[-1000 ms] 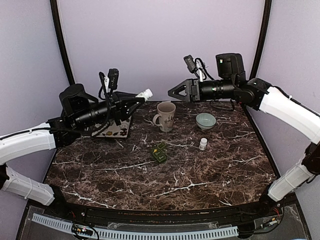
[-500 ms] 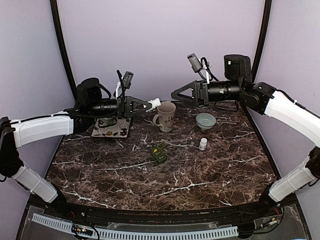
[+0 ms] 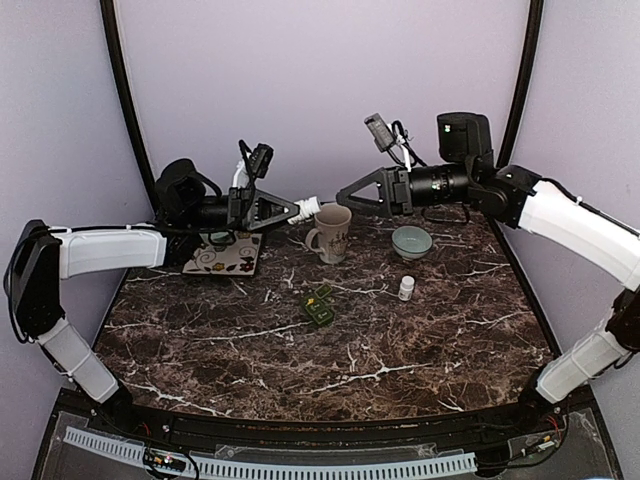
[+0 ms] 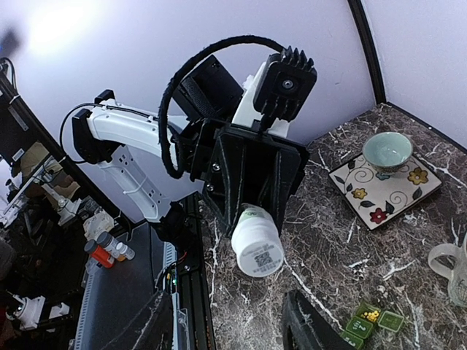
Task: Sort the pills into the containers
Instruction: Screw the lid of the pill bottle onto the pill bottle.
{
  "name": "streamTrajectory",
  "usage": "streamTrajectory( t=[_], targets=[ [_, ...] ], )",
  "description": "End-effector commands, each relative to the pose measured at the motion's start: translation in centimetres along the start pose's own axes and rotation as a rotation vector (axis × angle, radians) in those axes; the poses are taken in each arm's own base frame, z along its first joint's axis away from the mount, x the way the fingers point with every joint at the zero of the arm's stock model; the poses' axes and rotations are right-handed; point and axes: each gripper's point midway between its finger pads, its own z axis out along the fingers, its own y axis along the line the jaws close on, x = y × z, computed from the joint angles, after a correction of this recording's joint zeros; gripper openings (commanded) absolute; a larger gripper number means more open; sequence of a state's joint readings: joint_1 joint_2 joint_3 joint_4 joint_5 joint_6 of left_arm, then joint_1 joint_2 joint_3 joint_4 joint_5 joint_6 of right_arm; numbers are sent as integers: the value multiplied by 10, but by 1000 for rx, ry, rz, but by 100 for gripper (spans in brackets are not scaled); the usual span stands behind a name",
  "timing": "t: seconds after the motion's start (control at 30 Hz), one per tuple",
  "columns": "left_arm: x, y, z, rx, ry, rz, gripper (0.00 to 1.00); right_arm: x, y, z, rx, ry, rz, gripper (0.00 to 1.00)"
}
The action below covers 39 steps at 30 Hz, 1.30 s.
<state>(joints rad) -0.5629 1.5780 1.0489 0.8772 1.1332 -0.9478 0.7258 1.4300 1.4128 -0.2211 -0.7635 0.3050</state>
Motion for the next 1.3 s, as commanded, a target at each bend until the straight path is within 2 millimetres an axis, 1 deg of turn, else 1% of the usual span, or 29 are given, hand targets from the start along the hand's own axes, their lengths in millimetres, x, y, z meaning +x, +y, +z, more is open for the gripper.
streamTrajectory(
  t=[0.0, 0.47, 0.67, 0.9, 1.03, 1.07, 1.27],
  targets=[
    [-5, -20, -1, 78, 23, 37, 2, -18, 7, 3, -49, -39, -23, 50],
    [-7, -13, 4, 112, 52, 17, 2, -17, -3, 19, -87, -15, 20, 50],
    [-9, -9, 5, 116, 59, 15, 2, -13, -7, 24, -89, 5, 30, 49],
    [-13, -4, 7, 119, 64, 11, 2, -11, -11, 31, -83, 19, 27, 45],
    [-14, -2, 8, 122, 65, 9, 2, -13, -9, 31, -76, 26, 18, 42],
    [-14, -2, 8, 123, 67, 8, 2, -7, -17, 36, -71, 40, 31, 42],
    [-17, -1, 7, 123, 64, 14, 2, -2, -24, 41, -48, 64, 38, 42]
  ],
)
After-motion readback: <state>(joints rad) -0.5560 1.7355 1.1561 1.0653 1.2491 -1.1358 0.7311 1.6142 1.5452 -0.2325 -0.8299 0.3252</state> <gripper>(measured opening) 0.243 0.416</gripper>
